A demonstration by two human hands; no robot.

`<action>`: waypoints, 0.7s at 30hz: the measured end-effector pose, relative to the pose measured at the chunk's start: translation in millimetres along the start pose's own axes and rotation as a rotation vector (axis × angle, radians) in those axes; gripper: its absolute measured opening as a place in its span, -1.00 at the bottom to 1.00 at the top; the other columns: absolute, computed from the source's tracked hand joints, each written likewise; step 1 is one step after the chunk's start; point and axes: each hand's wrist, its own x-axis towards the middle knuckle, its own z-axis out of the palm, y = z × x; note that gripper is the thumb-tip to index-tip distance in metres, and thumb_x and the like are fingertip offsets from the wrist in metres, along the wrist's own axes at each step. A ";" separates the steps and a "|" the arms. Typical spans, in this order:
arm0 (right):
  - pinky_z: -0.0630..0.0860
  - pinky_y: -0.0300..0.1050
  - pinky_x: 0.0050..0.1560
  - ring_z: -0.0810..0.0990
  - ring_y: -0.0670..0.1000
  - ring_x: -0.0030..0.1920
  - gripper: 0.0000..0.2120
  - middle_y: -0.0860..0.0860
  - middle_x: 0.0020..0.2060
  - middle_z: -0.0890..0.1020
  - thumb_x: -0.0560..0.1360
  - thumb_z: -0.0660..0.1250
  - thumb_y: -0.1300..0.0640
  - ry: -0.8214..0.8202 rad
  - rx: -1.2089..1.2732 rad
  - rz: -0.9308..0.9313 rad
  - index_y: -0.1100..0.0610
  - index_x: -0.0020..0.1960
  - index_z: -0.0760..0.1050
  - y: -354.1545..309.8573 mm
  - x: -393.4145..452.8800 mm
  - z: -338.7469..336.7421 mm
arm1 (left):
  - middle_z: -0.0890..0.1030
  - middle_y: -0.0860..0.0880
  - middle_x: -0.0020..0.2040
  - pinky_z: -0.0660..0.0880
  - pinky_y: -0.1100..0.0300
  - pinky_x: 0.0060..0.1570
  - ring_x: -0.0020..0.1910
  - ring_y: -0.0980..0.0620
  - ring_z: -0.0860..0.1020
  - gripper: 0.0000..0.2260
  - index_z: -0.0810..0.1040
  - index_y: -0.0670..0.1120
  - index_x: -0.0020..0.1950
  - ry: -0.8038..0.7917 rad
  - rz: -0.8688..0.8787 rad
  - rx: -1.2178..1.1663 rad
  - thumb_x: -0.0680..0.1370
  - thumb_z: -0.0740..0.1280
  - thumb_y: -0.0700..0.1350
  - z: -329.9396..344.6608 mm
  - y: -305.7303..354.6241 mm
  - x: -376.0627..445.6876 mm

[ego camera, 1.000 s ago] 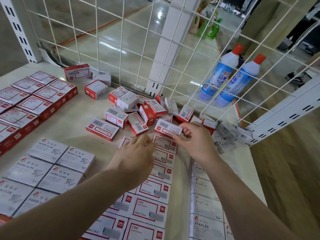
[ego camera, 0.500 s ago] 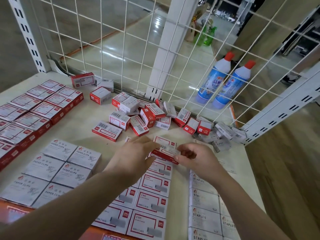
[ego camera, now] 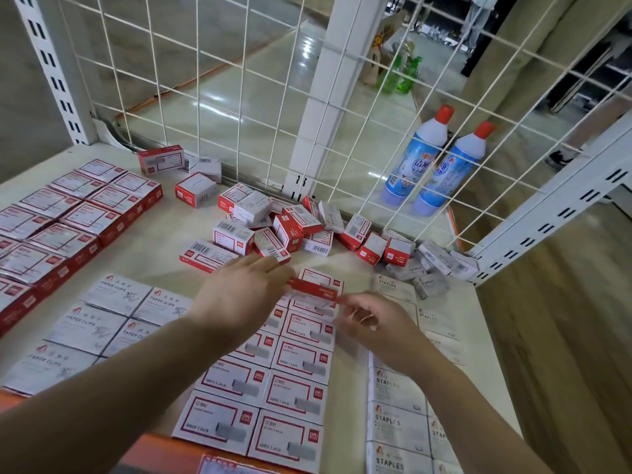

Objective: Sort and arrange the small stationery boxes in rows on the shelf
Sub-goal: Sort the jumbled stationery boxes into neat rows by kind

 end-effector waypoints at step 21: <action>0.26 -0.58 -0.10 0.34 -0.45 -0.10 -0.56 -0.25 0.05 0.45 0.49 0.35 0.11 0.075 -0.158 -0.151 -0.09 0.33 0.38 -17.6 -3.7 9.7 | 0.49 0.14 -0.16 0.46 0.39 -0.38 -0.27 0.15 0.50 -0.75 0.49 -0.04 -0.02 -0.392 -0.414 -0.408 0.63 0.06 0.00 14.3 -2.6 -2.3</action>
